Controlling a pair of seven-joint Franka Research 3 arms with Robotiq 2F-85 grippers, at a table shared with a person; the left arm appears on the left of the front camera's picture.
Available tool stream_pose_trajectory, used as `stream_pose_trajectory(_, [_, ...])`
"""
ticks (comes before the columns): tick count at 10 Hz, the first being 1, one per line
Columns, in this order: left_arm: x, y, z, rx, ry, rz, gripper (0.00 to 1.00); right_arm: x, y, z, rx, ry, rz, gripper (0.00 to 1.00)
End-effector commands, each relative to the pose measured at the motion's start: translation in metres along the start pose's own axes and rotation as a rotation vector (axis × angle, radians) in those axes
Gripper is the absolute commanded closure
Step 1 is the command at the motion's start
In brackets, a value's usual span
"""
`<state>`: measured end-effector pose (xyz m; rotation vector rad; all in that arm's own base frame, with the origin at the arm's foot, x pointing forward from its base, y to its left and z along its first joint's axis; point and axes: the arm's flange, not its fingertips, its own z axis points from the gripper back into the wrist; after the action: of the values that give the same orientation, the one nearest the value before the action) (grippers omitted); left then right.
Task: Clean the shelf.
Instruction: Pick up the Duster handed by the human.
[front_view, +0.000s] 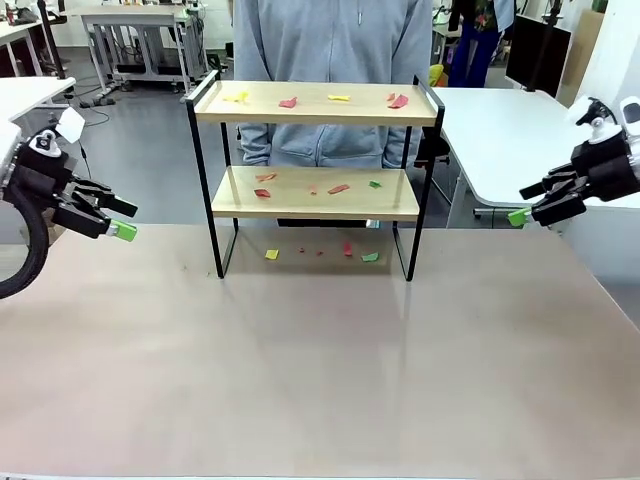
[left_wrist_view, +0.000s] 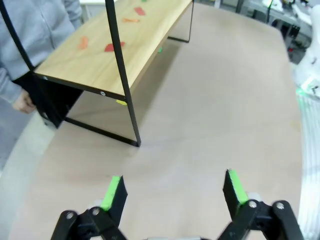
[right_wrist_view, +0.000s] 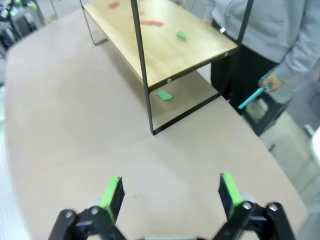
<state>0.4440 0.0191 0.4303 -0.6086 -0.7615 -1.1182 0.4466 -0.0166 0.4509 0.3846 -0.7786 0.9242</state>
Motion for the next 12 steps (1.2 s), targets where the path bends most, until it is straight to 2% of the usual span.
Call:
stream_pose_trajectory(1, [0.007, -0.01, 0.013, 0.007, -0.006, -0.021, 0.0, 0.005, 0.007, 0.007, -0.019, 0.009, -0.002, 0.0])
stream_pose_trajectory(4, [0.006, -0.006, 0.01, 0.008, 0.022, -0.012, 0.0, 0.006, 0.005, 0.003, -0.023, 0.024, -0.001, 0.0])
stream_pose_trajectory(5, [0.002, 0.025, 0.014, 0.023, -0.038, 0.018, 0.0, 0.003, -0.031, 0.002, 0.031, -0.005, -0.039, 0.0])
stream_pose_trajectory(6, [-0.007, 0.05, 0.016, 0.02, -0.089, 0.036, 0.0, -0.004, -0.061, -0.003, 0.069, -0.077, -0.028, 0.0])
stream_pose_trajectory(7, [-0.015, 0.071, 0.016, -0.011, -0.138, 0.04, 0.0, -0.012, -0.086, -0.01, 0.184, -0.13, -0.003, 0.0])
stream_pose_trajectory(8, [-0.024, 0.096, 0.017, -0.069, -0.211, 0.009, 0.0, -0.023, -0.115, -0.019, 0.185, -0.228, 0.033, 0.0])
stream_pose_trajectory(10, [-0.047, 0.129, 0.016, -0.116, -0.337, -0.066, 0.0, -0.048, -0.158, -0.032, 0.169, -0.321, 0.095, 0.0])
stream_pose_trajectory(12, [-0.071, 0.154, 0.013, -0.154, -0.495, -0.172, 0.0, -0.076, -0.194, -0.048, 0.211, -0.408, 0.122, 0.0])
